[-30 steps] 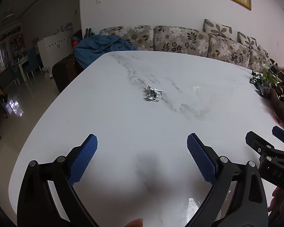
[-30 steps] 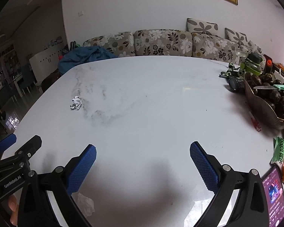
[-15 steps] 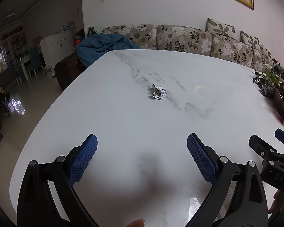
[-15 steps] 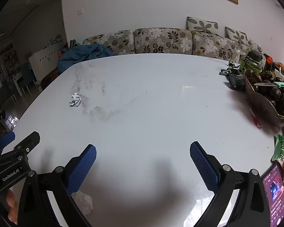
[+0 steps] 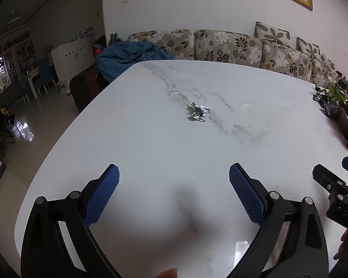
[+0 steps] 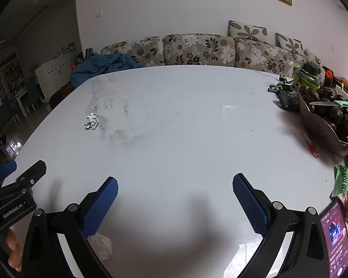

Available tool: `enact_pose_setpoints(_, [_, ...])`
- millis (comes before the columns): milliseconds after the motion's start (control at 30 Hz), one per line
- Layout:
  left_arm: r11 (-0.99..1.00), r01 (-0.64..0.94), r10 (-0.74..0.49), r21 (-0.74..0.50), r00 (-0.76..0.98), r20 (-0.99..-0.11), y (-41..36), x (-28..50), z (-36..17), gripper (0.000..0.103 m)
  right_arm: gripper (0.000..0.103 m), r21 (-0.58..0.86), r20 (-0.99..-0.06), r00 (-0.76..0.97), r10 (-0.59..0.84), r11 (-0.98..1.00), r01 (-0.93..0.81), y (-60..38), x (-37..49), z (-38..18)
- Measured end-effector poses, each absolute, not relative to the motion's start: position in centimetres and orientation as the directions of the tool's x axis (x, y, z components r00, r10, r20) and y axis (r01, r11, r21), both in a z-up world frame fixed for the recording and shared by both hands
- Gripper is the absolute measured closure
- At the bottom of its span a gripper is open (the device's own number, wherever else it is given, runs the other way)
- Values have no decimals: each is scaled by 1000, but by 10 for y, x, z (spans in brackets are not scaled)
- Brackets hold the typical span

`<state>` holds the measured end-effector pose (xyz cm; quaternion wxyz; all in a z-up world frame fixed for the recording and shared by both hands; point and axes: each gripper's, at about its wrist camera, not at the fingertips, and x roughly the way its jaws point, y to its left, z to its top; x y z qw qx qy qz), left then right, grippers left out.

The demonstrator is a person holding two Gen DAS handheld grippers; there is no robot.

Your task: Collect trash

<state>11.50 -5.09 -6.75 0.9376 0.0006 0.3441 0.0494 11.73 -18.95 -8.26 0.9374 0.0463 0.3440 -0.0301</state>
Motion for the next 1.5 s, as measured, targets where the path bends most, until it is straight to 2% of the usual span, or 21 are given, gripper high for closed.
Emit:
enact_pose_setpoints(400, [992,-113,123,56,756,-643,-45,107,-66,10,5,67,-649,760,-20,994,83,-186,110,-82])
enact_pose_setpoints(1500, [994,-92,104,51,759,-643,-49,107,-68,10,5,59,-647,762,-39,993,101,-191,107,-80])
